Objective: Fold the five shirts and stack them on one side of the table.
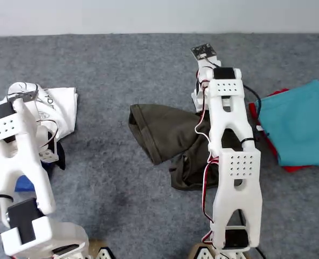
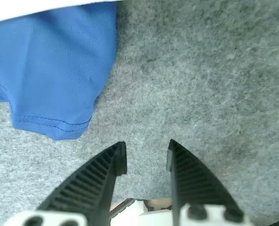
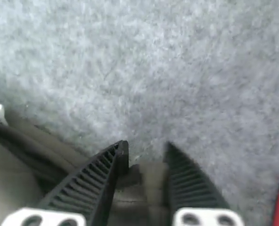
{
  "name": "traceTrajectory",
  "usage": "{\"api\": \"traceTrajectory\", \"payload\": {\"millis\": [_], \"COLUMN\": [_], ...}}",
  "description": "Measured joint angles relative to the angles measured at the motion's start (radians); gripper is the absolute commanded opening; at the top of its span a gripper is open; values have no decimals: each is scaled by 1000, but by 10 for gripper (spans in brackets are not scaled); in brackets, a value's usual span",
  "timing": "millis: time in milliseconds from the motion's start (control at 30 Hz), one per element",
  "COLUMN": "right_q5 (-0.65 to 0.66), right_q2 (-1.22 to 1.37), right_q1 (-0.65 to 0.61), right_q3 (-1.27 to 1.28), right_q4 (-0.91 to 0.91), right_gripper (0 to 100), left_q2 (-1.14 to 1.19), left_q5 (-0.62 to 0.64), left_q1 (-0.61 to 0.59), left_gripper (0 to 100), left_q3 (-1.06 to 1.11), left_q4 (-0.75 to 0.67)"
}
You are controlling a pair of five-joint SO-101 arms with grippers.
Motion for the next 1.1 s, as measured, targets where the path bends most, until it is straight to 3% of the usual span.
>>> {"api": "traceTrajectory", "payload": {"millis": [167,367,733,967,1100], "right_q5": [0,54,120,55,-5], "right_q2": [0,-57,-539,-609,-508], "right_q1": [2,0,-46,-44,9], "right_q3": [-112,-385,-512,-195,63], "right_q4": [127,339,342,342,252], "right_gripper": [10,10,13,228,250], "left_q2": [0,0,0,0,0], "left_q5": [3,2,3,2,3], "left_q1": [15,133,259,292,292], "left_gripper": [152,152,152,152,152], "left_q3": [0,35,126,132,132], "left_q4": [0,0,-68,-71,-72]}}
